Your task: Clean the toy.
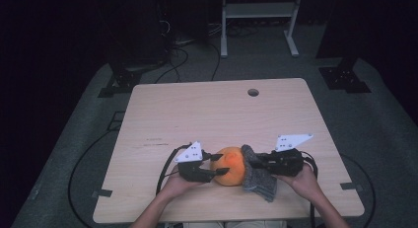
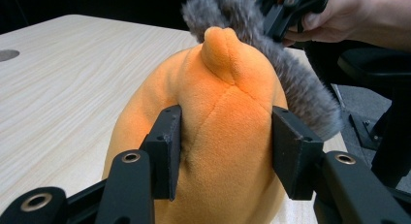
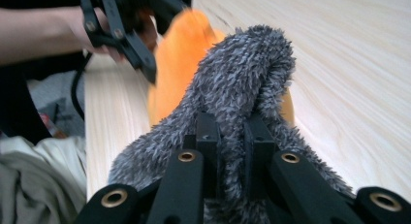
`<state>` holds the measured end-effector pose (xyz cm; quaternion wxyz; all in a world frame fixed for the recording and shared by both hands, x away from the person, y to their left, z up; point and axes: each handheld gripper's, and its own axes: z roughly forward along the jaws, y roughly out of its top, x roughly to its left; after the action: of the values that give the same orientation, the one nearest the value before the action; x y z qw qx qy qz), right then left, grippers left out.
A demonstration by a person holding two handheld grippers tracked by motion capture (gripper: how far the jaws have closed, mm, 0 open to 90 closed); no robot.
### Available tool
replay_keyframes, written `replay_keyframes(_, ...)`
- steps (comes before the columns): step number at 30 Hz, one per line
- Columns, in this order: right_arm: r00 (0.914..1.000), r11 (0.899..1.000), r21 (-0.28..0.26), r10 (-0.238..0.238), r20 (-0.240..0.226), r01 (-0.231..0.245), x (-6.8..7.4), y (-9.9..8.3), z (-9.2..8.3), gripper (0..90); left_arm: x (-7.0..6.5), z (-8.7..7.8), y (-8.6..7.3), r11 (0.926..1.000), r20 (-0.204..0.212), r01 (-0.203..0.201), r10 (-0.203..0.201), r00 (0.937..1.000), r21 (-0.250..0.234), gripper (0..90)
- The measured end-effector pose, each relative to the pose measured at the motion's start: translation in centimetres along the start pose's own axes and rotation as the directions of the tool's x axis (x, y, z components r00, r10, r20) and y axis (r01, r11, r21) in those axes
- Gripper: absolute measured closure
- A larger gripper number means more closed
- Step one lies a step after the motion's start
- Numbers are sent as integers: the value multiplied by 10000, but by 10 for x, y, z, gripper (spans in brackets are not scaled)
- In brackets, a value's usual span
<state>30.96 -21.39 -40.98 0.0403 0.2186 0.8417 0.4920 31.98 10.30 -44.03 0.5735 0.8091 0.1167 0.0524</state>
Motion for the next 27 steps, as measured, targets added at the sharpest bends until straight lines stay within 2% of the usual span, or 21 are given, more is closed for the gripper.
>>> replay_keyframes(3, 10000, 9999, -144, -70, 60, 71, 4, 0, -5, 800, 0, 2, 1, 10000, 26, 73, -73, 10000, -58, 500)
replay_keyframes(6, 9991, 9975, -585, -412, -97, 406, 12, 14, -5, 798, 0, 2, 2, 10000, 138, 61, -61, 9999, 0, 496)
replay_keyframes(8, 9975, 9961, -554, -691, -134, 682, 17, 22, 0, 798, 0, 1, 2, 10000, 306, 16, -16, 9995, 2, 464)
replay_keyframes(10, 9959, 9958, -119, -910, -21, 909, 19, 23, 8, 799, 1, 0, 4, 10000, 400, -58, 60, 9992, -36, 351)
replay_keyframes(11, 9962, 9962, -84, -871, -73, 871, 18, 20, 11, 799, 2, -1, 5, 10000, 369, 10, -10, 9993, 2, 229)
replay_keyframes(12, 9968, 9967, -129, -797, -101, 796, 17, 19, 11, 799, 3, -1, 4, 9999, 237, 106, -107, 9997, 10, 160)
replay_keyframes(15, 9983, 9981, -231, -579, -56, 578, 13, 11, 5, 799, 11, 3, -1, 9974, 150, 619, -625, 9979, 364, 83)
replay_keyframes(18, 9992, 9988, -297, -386, -42, 385, 11, 5, 0, 798, 15, 14, -8, 9924, 159, 781, -799, 9967, 947, 49)
replay_keyframes(20, 9994, 9987, -382, -339, 8, 339, 9, 2, -2, 797, 16, 16, -8, 9931, 290, 772, -800, 9964, 881, 71)
replay_keyframes(23, 9997, 9980, -593, -219, -61, 215, 8, 3, -3, 798, 12, 9, -2, 9959, 67, 364, -371, 9993, 825, 342)
replay_keyframes(24, 9997, 9969, -756, -212, -103, 204, 8, 4, -4, 798, 10, 7, 2, 9957, 12, 223, -225, 9997, 902, 395)
replay_keyframes(25, 9997, 9959, -880, -215, -137, 203, 9, 5, -4, 798, 7, 3, 11, 9939, -134, 29, -14, 9999, 1104, 430)
replay_keyframes(27, 9995, 9930, -1146, -301, -14, 297, 11, 9, -4, 798, 6, -6, 26, 9918, -136, 1, 17, 9999, 1279, 452)
